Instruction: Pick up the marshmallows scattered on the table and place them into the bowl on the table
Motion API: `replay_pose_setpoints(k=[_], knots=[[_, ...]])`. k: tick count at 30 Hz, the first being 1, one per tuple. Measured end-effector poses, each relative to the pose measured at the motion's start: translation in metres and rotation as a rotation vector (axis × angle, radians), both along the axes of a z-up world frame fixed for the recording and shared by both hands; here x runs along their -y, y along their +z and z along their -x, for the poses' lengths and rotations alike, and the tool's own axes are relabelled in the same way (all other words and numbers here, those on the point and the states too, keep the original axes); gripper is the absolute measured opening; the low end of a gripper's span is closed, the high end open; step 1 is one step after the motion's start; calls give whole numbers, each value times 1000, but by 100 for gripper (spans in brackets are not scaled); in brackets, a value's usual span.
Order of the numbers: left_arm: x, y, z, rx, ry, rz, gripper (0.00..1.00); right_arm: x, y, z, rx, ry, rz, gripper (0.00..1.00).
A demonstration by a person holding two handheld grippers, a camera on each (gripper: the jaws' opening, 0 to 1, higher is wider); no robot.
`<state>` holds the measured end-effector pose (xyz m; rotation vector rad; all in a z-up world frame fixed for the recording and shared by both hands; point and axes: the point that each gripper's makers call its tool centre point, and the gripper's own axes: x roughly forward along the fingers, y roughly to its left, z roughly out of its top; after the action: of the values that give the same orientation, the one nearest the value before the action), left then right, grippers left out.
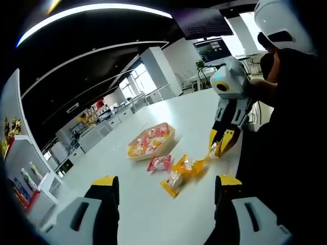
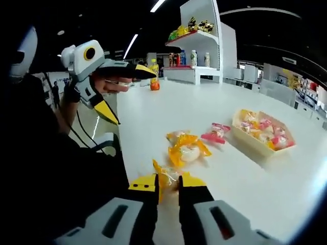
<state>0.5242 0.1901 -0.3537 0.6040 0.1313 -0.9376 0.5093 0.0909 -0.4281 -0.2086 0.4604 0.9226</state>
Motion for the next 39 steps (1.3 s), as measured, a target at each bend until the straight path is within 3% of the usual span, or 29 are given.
replay_pose_setpoints(k=[23,39], knots=[[2,-1,0,-5,-1,-3,75,44,38,-16,100,-108,-11,11],[4,0,0,-6,-6,-5,75,98,106,-65,247,-243,-72,11]])
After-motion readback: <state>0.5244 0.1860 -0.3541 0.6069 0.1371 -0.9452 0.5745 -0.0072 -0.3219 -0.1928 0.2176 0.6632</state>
